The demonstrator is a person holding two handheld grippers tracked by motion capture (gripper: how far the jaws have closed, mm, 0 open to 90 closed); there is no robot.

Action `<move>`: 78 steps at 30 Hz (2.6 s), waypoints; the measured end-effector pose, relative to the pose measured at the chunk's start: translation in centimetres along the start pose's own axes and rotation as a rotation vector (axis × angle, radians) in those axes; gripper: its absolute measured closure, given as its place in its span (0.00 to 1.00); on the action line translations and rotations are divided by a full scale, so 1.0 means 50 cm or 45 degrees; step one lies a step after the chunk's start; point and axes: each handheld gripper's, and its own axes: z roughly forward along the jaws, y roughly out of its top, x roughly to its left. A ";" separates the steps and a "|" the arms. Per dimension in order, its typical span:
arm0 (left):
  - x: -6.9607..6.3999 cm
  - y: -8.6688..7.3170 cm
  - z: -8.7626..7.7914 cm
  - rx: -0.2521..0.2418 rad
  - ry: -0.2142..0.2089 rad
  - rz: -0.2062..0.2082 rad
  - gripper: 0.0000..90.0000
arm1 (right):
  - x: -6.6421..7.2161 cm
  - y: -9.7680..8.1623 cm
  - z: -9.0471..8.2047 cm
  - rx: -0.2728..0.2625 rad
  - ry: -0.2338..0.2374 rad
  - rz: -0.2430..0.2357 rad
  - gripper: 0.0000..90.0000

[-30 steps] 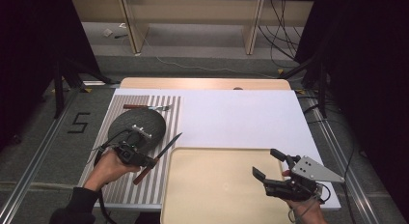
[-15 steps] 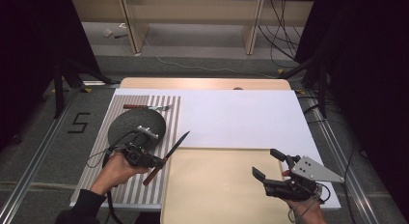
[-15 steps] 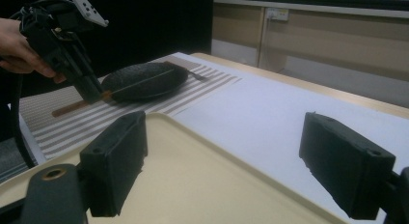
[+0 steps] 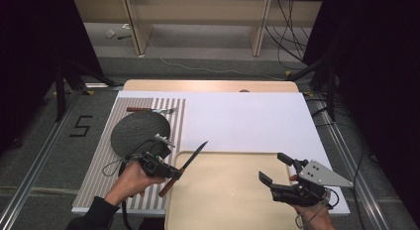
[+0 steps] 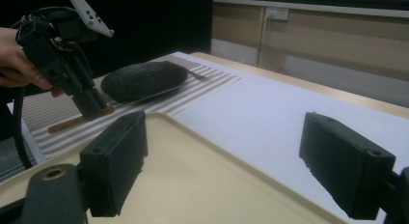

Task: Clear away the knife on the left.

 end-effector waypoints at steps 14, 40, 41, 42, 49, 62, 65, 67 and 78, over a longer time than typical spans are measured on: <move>-0.042 -0.002 0.033 0.058 -0.082 0.024 0.85 | 0.000 0.000 -0.001 -0.001 0.001 0.000 0.20; -0.063 -0.039 0.108 0.190 -0.127 -0.072 0.85 | 0.001 0.000 -0.002 0.001 0.000 -0.002 0.20; -0.063 -0.040 0.108 0.187 -0.126 -0.080 0.85 | 0.001 0.000 -0.002 0.000 0.000 -0.003 0.20; -0.062 -0.040 0.109 0.190 -0.128 -0.085 0.85 | 0.001 0.000 -0.002 -0.001 0.000 -0.002 0.20; -0.060 -0.047 0.118 0.199 -0.128 -0.122 0.85 | 0.001 0.000 -0.002 0.000 0.000 -0.003 0.20; -0.074 -0.047 0.113 0.121 -0.147 -0.108 0.52 | 0.001 0.000 -0.002 -0.002 0.000 -0.001 0.20; -0.086 -0.041 0.094 0.006 -0.141 -0.048 0.45 | 0.001 0.000 -0.002 0.000 0.002 -0.002 0.20; -0.097 -0.038 0.089 -0.068 -0.162 -0.008 0.42 | 0.000 0.000 -0.001 0.000 0.002 0.001 0.20; -0.123 -0.023 0.139 0.022 -0.138 0.150 0.97 | 0.001 -0.001 0.000 0.005 0.003 0.000 0.20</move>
